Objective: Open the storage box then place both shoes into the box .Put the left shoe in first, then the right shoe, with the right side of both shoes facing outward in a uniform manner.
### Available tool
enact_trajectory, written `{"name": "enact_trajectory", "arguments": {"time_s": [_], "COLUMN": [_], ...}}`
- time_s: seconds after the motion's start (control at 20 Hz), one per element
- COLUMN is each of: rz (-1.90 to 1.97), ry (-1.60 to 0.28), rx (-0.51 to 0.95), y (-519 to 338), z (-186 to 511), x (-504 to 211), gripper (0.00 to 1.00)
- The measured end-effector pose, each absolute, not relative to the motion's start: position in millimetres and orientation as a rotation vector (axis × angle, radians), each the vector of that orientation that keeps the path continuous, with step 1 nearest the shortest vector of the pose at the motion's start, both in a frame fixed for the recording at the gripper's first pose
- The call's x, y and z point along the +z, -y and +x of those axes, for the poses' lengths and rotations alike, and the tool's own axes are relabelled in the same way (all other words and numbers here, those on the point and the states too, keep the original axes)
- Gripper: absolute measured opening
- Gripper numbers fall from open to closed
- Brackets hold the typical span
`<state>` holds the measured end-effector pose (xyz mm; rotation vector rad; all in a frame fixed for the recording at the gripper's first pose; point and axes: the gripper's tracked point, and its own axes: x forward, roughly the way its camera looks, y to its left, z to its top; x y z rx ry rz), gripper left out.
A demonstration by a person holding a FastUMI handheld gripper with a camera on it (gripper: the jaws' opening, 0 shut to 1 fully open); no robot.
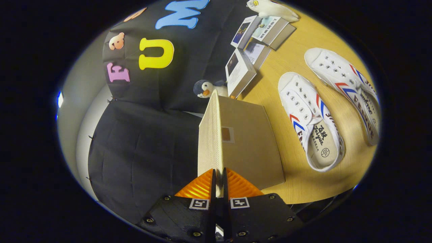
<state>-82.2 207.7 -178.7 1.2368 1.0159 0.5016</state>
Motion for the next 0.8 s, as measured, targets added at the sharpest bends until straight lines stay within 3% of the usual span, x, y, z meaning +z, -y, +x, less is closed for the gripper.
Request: {"name": "enact_trajectory", "arguments": {"time_s": [0.8], "rz": [1.054], "ry": [-0.862], "rx": [0.819], "y": [-304], "z": [-55], "x": [-32], "gripper": [0.09]}}
